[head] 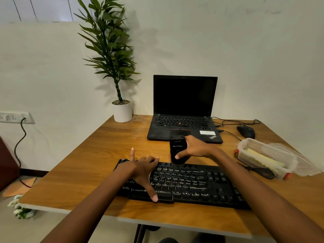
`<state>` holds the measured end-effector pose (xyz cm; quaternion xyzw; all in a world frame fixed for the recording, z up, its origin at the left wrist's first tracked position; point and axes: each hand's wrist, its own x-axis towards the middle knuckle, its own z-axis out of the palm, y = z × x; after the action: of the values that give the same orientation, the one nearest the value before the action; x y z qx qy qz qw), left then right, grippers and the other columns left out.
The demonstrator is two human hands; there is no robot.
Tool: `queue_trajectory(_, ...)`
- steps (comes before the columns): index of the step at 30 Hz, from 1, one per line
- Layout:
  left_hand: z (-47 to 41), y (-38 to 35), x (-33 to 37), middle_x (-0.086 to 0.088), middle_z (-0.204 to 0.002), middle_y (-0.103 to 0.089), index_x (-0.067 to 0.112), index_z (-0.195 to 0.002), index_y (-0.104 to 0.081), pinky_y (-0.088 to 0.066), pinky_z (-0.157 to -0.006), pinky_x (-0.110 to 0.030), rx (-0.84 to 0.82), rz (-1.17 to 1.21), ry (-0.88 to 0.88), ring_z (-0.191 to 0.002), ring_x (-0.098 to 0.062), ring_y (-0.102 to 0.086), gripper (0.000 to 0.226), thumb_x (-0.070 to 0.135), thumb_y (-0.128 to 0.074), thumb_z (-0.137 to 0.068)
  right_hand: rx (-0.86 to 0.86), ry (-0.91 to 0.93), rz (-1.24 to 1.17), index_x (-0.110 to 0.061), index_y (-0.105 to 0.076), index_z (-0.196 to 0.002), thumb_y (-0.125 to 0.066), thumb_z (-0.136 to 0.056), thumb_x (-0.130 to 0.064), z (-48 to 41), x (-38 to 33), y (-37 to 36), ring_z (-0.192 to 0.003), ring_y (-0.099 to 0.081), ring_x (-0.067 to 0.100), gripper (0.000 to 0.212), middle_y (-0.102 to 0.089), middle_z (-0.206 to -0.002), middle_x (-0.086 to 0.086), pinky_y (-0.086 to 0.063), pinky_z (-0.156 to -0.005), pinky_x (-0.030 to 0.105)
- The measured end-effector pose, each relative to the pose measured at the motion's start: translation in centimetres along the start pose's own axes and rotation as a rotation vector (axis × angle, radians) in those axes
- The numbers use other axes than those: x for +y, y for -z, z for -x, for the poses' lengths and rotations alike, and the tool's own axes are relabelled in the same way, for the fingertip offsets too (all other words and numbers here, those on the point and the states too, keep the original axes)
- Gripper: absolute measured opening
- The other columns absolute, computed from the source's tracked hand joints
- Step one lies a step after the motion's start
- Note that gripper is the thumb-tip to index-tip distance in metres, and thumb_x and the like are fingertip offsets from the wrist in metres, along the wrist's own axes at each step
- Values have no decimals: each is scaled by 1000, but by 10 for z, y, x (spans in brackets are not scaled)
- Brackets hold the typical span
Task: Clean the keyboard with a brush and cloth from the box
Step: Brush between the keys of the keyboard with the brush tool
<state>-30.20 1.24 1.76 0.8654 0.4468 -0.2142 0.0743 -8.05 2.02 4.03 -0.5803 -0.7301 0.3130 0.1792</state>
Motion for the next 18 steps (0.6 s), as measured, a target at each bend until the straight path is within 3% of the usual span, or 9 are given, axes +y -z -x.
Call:
queue_trajectory(2, 0, -1, -1, -1, -159, 7, 18, -148, 19, 28, -96, -68, 9, 5, -1, -146, -23, 7, 131, 70, -67, -64, -58, -21, 34, -2, -49, -117, -74, -72, -5, -1, -2, 6, -100, -59, 26, 51, -59, -108, 13, -56, -80, 40)
queue_trajectory(5, 1, -1, -1, -1, -159, 6, 18, -148, 19, 29, -94, -66, 14, 7, -1, -146, -23, 7, 131, 70, -68, -64, -11, 16, 23, -8, -50, -113, -75, -72, -7, -3, -11, 2, -93, -58, 17, 49, -58, -100, 2, -54, -71, 26)
queue_trajectory(9, 1, -1, 0, -1, -159, 7, 18, -148, 18, 30, -93, -65, 18, 8, 6, -146, -23, 7, 130, 69, -68, -65, -5, 32, 31, -9, -50, -108, -75, -72, -7, -5, -10, -5, -94, -57, 20, 44, -57, -98, 3, -53, -71, 25)
queue_trajectory(12, 2, 0, 1, 0, -159, 6, 18, -148, 19, 29, -93, -65, 16, 5, 6, -146, -22, 6, 130, 70, -68, -65, 42, 64, 13, -15, -51, -102, -75, -73, -10, -6, -9, -9, -85, -57, 12, 39, -57, -95, -1, -48, -66, 17)
queue_trajectory(18, 2, -1, 1, -1, -159, 6, 19, -148, 19, 29, -94, -66, 15, 7, 6, -146, -23, 6, 130, 70, -67, -65, 160, 85, -36, -15, -53, -107, -77, -72, -16, -9, 1, -19, -100, -58, 20, 43, -59, -101, 0, -46, -79, 24)
